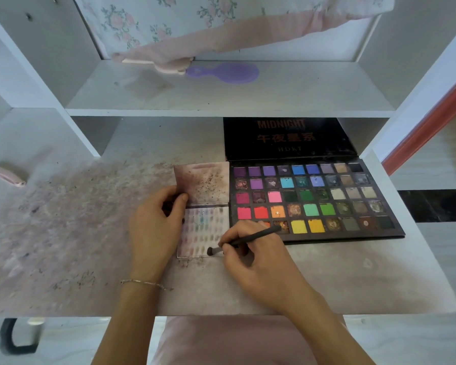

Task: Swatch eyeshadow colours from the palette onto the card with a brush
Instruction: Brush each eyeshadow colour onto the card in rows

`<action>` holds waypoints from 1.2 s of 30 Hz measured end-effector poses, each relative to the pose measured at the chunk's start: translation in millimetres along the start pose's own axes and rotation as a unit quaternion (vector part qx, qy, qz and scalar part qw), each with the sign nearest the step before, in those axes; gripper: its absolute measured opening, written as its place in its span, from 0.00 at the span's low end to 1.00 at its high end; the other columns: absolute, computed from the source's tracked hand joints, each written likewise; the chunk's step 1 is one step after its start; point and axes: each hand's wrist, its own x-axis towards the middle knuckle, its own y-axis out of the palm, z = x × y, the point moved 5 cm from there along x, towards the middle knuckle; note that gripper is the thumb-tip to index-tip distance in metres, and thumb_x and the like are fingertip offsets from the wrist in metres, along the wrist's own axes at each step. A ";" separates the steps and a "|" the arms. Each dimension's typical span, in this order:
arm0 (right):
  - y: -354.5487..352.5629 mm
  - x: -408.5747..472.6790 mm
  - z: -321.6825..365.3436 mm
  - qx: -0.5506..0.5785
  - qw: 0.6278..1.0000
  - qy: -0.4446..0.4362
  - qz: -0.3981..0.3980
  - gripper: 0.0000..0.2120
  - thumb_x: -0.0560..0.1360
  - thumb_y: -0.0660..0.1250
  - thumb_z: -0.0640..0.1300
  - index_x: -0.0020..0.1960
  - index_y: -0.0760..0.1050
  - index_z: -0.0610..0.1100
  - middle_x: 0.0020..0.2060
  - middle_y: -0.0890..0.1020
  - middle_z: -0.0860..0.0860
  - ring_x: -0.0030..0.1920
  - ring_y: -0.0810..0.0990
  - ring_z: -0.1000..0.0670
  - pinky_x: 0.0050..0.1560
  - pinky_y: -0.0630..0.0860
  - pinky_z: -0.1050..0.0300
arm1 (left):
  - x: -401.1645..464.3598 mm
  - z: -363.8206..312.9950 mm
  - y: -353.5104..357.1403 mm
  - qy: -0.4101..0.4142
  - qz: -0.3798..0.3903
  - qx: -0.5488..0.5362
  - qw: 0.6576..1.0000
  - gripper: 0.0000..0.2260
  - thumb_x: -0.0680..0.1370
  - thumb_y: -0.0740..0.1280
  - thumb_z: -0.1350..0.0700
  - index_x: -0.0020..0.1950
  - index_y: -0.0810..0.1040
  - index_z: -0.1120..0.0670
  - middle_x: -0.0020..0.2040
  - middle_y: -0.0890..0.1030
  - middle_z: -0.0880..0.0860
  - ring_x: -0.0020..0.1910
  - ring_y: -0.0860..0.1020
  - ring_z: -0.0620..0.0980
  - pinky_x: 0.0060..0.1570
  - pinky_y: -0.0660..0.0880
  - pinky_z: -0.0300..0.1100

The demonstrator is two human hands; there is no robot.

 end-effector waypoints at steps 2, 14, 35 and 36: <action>-0.4 0.5 -0.4 0.004 1.000 0.003 -0.001 0.05 0.70 0.60 0.48 0.43 0.73 0.51 0.32 0.70 0.65 0.40 0.69 0.61 0.39 0.64 0.69 | 0.1 0.5 0.3 -0.003 0.001 0.000 1.000 0.07 0.76 0.65 0.57 0.52 0.80 0.53 0.39 0.76 0.41 0.36 0.72 0.32 0.34 0.65 0.23; 1.7 -0.3 -3.0 0.014 1.000 0.012 0.008 0.02 0.69 0.60 0.50 0.40 0.70 0.57 0.32 0.71 0.65 0.41 0.70 0.61 0.40 0.65 0.70 | -0.6 0.2 -0.1 0.003 0.001 0.004 1.000 0.08 0.76 0.65 0.56 0.52 0.80 0.53 0.38 0.75 0.39 0.36 0.71 0.32 0.35 0.66 0.21; -40.4 -14.5 -18.0 0.177 0.965 0.000 -0.192 0.09 0.74 0.59 0.41 0.44 0.72 0.56 0.40 0.76 0.57 0.37 0.75 0.57 0.36 0.72 0.70 | 0.8 3.9 1.7 0.000 -0.007 0.012 1.000 0.09 0.76 0.65 0.55 0.53 0.80 0.54 0.40 0.76 0.43 0.36 0.71 0.37 0.36 0.64 0.29; -46.3 -16.2 -19.9 0.167 0.965 0.002 -0.202 0.08 0.74 0.59 0.42 0.44 0.72 0.55 0.40 0.76 0.56 0.37 0.75 0.57 0.36 0.71 0.71 | 0.7 4.0 1.9 0.001 -0.005 0.012 1.000 0.09 0.76 0.65 0.55 0.54 0.80 0.54 0.41 0.76 0.43 0.37 0.72 0.38 0.36 0.64 0.30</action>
